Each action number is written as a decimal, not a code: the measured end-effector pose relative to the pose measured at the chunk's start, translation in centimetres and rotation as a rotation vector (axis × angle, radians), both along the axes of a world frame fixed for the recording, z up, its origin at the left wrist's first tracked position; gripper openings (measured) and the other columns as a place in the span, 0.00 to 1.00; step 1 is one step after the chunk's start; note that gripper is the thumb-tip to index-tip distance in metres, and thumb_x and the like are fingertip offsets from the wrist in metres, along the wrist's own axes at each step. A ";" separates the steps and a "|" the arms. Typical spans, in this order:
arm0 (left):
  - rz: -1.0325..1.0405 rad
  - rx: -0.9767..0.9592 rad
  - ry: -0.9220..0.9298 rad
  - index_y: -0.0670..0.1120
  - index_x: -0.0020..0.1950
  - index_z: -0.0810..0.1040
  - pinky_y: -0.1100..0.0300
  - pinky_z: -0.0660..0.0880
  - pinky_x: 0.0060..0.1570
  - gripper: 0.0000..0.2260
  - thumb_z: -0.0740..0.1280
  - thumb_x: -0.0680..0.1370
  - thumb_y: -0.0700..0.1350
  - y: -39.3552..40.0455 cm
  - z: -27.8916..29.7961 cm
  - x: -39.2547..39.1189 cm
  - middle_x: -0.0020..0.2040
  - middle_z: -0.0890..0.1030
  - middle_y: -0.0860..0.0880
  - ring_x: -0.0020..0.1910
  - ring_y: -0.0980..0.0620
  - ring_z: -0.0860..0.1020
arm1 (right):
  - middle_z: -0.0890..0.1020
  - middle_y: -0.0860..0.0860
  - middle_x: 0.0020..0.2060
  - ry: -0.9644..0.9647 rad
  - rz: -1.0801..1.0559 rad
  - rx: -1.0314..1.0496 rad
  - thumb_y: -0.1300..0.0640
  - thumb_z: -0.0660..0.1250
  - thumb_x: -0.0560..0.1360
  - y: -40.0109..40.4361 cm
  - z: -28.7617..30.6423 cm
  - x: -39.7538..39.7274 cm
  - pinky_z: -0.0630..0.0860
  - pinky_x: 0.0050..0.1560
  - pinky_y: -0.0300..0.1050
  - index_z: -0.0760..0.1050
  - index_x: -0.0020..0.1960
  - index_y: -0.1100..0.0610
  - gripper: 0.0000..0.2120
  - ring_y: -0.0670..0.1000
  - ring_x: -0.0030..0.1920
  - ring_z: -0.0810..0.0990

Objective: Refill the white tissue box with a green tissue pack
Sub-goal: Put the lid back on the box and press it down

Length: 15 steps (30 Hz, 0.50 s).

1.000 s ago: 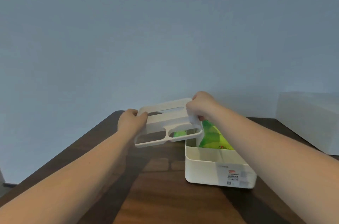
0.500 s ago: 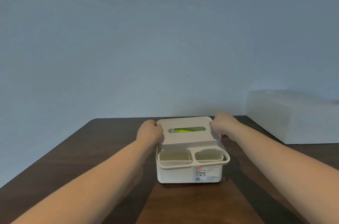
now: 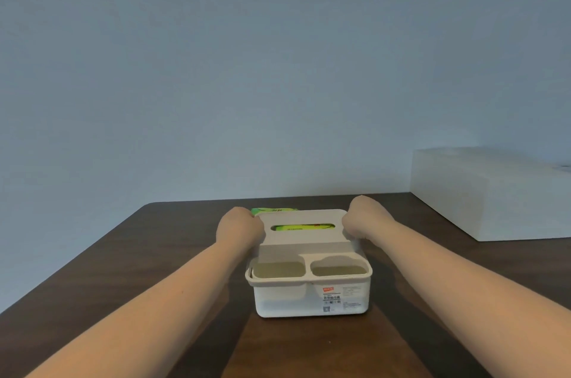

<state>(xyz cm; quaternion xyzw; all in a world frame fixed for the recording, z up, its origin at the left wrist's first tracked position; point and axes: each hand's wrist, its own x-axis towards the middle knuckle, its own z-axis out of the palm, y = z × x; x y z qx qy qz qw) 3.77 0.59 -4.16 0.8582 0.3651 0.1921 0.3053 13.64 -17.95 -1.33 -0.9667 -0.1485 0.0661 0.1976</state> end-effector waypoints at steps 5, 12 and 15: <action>-0.010 -0.042 0.054 0.40 0.37 0.75 0.57 0.75 0.37 0.07 0.59 0.69 0.34 -0.3 0.2 0.8 0.25 0.74 0.44 0.33 0.42 0.76 | 0.73 0.53 0.34 0.031 -0.022 -0.045 0.63 0.64 0.73 0.1 -0.4 0.7 0.69 0.38 0.43 0.69 0.34 0.60 0.09 0.54 0.38 0.74; -0.029 -0.037 0.065 0.40 0.37 0.73 0.56 0.73 0.38 0.05 0.59 0.69 0.34 0.5 -0.3 1.7 0.27 0.74 0.43 0.34 0.42 0.76 | 0.72 0.53 0.35 0.063 -0.023 -0.084 0.63 0.63 0.74 1.0 -0.8 2.0 0.69 0.38 0.43 0.69 0.35 0.60 0.09 0.56 0.41 0.73; -0.042 -0.026 0.114 0.41 0.36 0.71 0.58 0.70 0.36 0.05 0.58 0.69 0.33 0.7 -0.2 2.1 0.26 0.73 0.44 0.34 0.42 0.75 | 0.71 0.53 0.34 0.049 -0.001 -0.120 0.64 0.62 0.74 1.3 -1.0 2.4 0.67 0.36 0.43 0.67 0.34 0.60 0.10 0.55 0.39 0.72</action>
